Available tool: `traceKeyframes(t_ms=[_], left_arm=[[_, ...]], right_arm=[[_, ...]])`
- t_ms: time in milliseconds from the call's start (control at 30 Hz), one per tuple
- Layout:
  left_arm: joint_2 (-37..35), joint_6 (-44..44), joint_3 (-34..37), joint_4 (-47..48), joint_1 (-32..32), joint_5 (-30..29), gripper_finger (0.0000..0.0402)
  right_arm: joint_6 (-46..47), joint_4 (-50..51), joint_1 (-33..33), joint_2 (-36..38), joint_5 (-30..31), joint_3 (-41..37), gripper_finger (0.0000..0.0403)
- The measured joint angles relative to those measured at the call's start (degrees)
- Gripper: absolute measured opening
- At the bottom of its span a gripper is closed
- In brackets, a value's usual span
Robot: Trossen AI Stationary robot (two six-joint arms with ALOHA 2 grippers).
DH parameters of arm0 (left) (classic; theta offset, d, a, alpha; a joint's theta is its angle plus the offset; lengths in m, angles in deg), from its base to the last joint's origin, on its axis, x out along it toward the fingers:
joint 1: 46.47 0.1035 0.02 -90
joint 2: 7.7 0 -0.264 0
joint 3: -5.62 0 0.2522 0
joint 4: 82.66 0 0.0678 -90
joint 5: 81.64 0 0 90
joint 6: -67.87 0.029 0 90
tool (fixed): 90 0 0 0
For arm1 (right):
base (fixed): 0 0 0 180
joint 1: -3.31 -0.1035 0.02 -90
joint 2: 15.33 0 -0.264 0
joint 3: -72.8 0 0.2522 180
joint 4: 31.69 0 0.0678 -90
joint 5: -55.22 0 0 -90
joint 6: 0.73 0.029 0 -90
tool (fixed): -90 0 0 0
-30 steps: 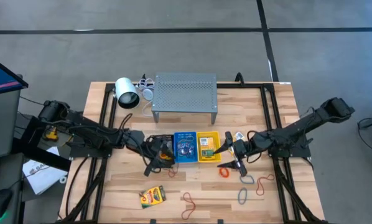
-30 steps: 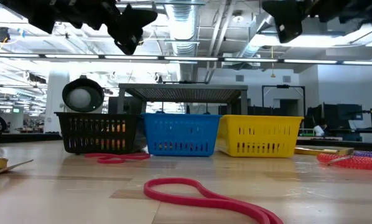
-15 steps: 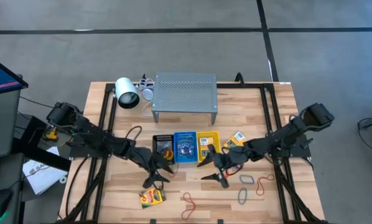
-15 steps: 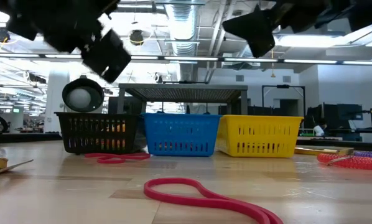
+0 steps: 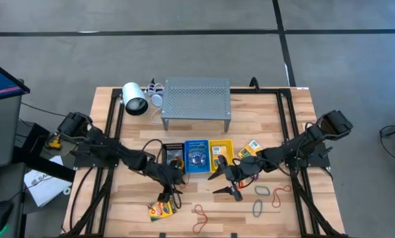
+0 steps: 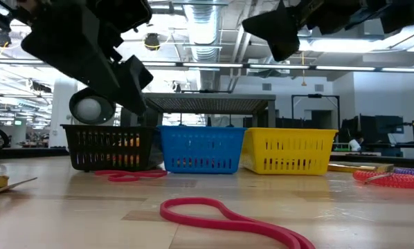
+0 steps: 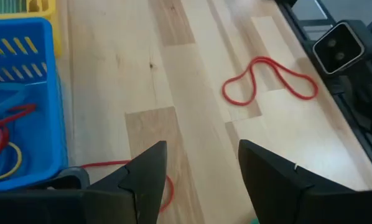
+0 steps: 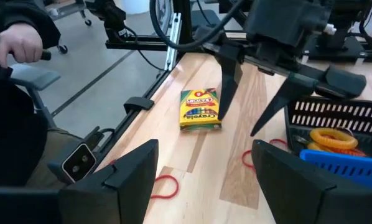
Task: Pick & Place Office Desk Supplies
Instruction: Put the red rubber band into the blue basket
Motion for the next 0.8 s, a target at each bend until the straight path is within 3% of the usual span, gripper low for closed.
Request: traceKeyframes(t_ms=[300,800], left_arm=[[3.66,-0.04,-0.24,-0.17,0.01,-1.01,0.0195],[3.71,1.49,-0.24,3.76,0.00,-4.37,0.0195]], right_arm=[[-0.15,1.72,0.09,0.00,-0.08,-0.02,0.0255],[-1.01,1.72,0.48,0.00,-0.07,-0.02,0.0255]])
